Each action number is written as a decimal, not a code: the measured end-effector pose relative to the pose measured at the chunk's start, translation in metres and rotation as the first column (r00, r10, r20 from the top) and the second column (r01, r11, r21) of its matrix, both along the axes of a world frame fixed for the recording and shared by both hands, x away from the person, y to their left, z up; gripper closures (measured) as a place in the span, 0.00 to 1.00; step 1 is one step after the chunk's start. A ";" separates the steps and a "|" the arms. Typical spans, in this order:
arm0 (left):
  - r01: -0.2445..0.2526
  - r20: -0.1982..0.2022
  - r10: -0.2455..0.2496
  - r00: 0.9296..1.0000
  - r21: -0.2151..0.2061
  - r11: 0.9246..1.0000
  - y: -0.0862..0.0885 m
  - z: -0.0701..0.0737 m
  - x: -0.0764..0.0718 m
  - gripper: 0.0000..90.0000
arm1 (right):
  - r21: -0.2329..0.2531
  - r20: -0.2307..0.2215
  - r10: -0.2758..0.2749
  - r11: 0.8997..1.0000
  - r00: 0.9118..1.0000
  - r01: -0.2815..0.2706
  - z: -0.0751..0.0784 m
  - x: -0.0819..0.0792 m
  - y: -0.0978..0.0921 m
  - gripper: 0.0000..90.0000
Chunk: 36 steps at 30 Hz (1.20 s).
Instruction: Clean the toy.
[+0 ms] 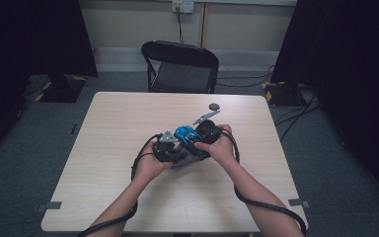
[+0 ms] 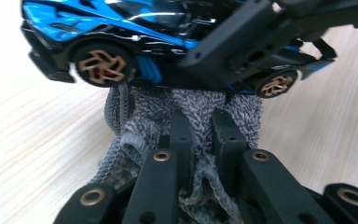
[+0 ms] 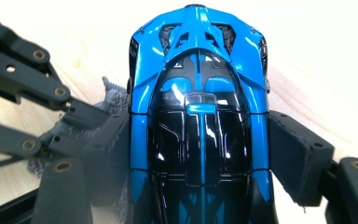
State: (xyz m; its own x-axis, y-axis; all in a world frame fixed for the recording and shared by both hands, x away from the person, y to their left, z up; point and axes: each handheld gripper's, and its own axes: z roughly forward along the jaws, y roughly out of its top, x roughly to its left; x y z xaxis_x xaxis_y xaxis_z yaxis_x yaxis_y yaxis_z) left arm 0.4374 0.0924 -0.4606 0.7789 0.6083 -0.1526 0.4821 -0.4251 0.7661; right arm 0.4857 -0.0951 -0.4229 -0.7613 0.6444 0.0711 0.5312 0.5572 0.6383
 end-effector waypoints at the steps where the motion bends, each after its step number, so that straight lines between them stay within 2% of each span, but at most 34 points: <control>1: 0.007 -0.003 -0.007 1.000 0.007 1.000 -0.002 -0.001 -0.001 0.90 | 0.002 -0.001 -0.003 1.000 1.000 0.003 -0.001 0.001 -0.001 0.31; 11: 0.030 -0.005 -0.030 1.000 0.010 0.999 -0.013 -0.004 -0.005 0.90 | 0.014 -0.009 -0.024 1.000 1.000 0.024 -0.004 0.004 -0.005 0.31; 23: 0.075 -0.012 -0.075 0.997 -0.001 0.997 -0.024 -0.005 -0.015 0.90 | 0.019 -0.007 -0.045 0.999 0.999 0.045 -0.001 0.007 -0.007 0.31; 30: 0.108 -0.005 -0.108 0.994 0.017 0.994 -0.032 -0.003 -0.021 0.90 | 0.015 -0.005 -0.051 0.999 0.999 0.051 -0.001 0.008 -0.005 0.31; 36: 0.139 -0.004 -0.139 0.990 0.014 0.990 -0.036 -0.003 -0.026 0.90 | 0.019 -0.008 -0.064 0.998 0.998 0.064 -0.003 0.010 -0.007 0.31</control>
